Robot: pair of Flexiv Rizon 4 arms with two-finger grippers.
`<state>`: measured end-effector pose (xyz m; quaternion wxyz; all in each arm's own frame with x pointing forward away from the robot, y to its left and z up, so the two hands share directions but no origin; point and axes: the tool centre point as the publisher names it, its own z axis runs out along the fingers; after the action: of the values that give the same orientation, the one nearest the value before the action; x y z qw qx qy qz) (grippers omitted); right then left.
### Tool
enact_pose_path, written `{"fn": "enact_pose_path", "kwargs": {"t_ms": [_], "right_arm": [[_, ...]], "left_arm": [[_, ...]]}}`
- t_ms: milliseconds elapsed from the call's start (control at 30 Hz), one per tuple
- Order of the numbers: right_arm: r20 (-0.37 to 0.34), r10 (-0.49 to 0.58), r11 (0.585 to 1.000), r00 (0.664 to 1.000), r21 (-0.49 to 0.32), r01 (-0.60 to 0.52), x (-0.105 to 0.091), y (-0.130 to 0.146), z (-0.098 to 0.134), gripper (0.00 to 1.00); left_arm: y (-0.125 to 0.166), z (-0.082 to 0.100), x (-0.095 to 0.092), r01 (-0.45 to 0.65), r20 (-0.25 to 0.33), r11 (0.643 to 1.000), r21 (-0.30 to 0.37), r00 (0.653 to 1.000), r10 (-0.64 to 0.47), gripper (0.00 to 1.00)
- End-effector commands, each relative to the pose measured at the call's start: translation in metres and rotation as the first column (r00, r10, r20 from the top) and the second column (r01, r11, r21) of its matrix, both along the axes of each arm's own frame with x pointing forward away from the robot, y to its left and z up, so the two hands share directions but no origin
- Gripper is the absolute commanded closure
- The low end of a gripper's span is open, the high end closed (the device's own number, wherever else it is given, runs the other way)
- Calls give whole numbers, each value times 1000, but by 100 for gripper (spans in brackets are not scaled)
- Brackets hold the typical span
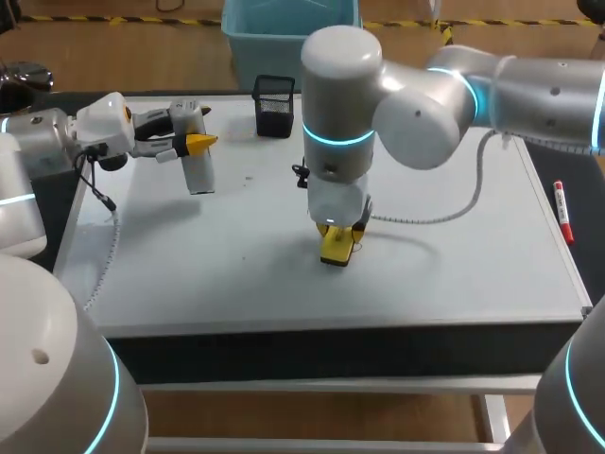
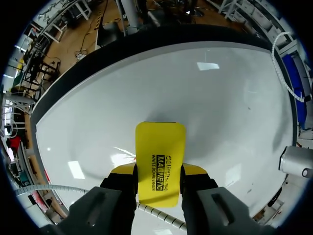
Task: Pick up the inspection probe, press it on each red-marked spot on the whiteboard one by one, put down the probe, pick up the eraser, and wipe off all the red marks.
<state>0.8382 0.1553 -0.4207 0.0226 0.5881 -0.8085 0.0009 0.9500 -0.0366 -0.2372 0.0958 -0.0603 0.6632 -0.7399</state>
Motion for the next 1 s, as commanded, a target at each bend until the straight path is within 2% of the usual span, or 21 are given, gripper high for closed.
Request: {"fn": "enact_pose_path", "kwargs": {"t_ms": [33,533,1000], "right_arm": [[2,2,1000,1000,-3,-2,-1,-1,-2,100],[-9,-3,1000,1000,-2,3,2,-11,-8,100],[-10,-87,996,996,-29,87,6,-47,-10,100]], "left_arm": [[0,0,0,-1,1,1000,-1,1000,1,100],[0,0,0,-1,1,1000,-1,1000,1,100],[0,0,0,-1,1,1000,-1,1000,1,100]]}}
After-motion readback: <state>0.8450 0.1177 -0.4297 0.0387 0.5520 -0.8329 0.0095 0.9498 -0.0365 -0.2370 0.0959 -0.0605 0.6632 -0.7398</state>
